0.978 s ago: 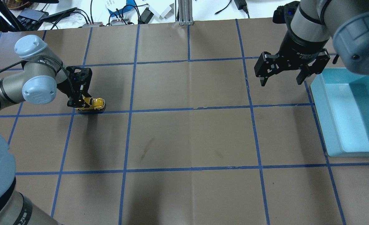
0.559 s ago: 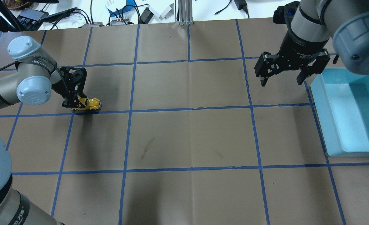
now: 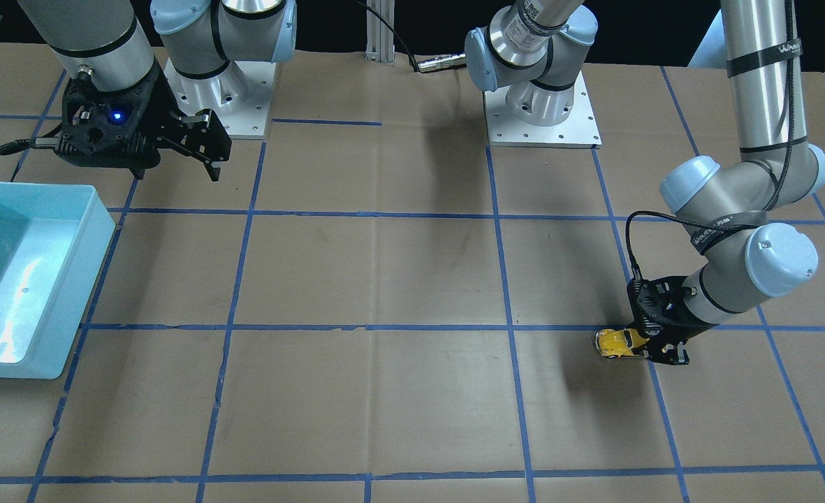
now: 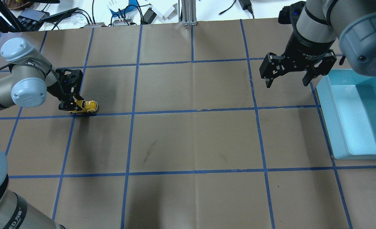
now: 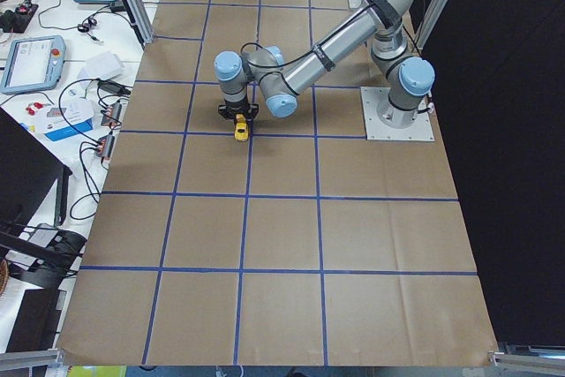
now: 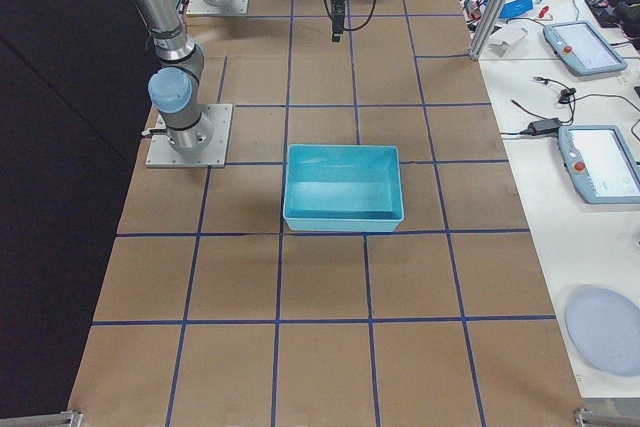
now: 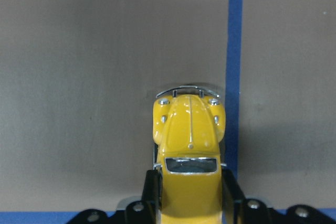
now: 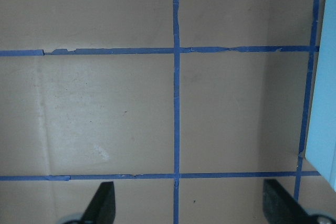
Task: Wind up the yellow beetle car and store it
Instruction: 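Keep dragging the car backward along the table with the left gripper, then open the left gripper to release the car and lift away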
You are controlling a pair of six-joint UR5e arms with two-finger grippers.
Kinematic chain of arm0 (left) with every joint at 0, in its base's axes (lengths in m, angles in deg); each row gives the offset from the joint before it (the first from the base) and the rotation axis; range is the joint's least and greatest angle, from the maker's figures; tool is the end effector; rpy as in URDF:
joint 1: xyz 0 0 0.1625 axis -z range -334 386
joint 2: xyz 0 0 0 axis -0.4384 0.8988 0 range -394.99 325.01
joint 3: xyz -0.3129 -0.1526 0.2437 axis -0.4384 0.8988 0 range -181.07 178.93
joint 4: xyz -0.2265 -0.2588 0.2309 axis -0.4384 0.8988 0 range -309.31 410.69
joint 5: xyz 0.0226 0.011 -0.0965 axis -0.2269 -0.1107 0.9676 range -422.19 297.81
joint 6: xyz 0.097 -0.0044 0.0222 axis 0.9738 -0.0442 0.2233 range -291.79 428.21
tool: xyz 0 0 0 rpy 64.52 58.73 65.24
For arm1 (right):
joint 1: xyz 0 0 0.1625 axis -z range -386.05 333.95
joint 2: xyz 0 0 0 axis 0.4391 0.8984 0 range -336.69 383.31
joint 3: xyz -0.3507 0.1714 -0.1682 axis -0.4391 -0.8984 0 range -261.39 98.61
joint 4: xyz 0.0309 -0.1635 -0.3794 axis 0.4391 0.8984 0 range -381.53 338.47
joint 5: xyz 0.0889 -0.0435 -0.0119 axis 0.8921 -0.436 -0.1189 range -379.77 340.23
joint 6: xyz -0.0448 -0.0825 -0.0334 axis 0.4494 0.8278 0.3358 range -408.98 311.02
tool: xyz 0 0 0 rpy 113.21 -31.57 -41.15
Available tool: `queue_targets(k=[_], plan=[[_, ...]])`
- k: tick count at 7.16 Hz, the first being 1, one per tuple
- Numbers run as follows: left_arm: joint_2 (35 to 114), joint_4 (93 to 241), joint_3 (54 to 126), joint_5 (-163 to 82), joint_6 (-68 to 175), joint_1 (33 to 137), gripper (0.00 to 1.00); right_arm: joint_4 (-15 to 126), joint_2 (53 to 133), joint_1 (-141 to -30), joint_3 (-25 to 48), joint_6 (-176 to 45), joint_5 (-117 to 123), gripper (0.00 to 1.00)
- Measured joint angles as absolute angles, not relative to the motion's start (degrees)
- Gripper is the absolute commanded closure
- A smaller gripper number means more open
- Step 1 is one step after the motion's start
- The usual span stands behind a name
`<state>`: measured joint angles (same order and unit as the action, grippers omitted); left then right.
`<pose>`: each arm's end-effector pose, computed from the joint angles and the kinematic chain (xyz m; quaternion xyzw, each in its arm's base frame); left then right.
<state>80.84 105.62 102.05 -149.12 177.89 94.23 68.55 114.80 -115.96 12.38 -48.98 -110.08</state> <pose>0.0875 -0.5928 0.1924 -0.6928 -0.7199 0.0104 0.0419 0.1320 -0.4769 0.4684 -0.0007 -0.9998 -0.0193 0.0027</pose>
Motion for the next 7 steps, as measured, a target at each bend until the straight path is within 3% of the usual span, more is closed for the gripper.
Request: queue_targets(k=[1,2,7], plan=[[80.8,105.6,102.1,-149.1,177.9,94.1,0.46,68.6,114.8,-116.0,12.4,-49.0,-110.1,0.00],[80.7,105.6,102.1,-149.2,177.9,94.0,0.00,68.6,114.8,-116.0,12.4,-49.0,-110.1,0.00],[80.1,105.7,102.1,-149.4,177.7,92.9,0.00,68.5,114.8,-115.9,12.4,-49.0,-110.0,0.00]])
